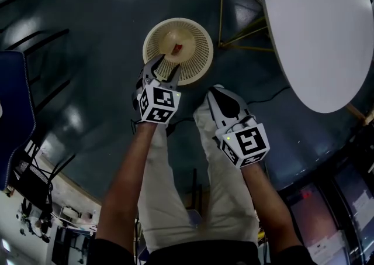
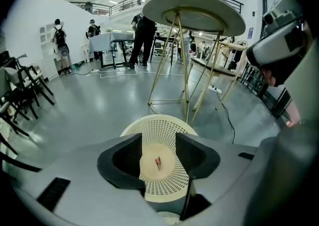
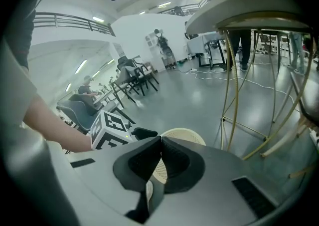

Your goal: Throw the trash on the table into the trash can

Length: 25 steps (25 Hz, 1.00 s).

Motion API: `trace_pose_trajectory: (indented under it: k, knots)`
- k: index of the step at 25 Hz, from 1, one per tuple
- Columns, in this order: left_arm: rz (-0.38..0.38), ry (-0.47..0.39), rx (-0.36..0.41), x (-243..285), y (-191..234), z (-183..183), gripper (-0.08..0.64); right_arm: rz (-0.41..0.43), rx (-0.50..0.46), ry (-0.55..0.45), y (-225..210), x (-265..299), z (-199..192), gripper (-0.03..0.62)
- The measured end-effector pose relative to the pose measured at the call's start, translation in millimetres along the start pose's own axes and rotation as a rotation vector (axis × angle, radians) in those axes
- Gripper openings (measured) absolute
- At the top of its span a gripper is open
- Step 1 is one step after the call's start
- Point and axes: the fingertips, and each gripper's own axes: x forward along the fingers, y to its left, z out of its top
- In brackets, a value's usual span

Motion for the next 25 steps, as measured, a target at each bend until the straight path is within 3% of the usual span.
trace_pose_trajectory:
  k: [9,14,25]
  knots:
    - [-0.019,0.000,0.011,-7.9,4.2,-1.7,0.207,0.008,-0.014,-0.008,14.0,5.9,1.5,0.018]
    - [-0.013,-0.013,-0.004,-25.5,2.2,6.6,0.084,0.012,-0.020,-0.011,22.2,-2.8,7.0,0.018]
    - [-0.051,-0.043,-0.071,-80.5,-17.1,43.8,0.017,0.015,-0.045,-0.057,37.9,-34.1,49.5,0.018]
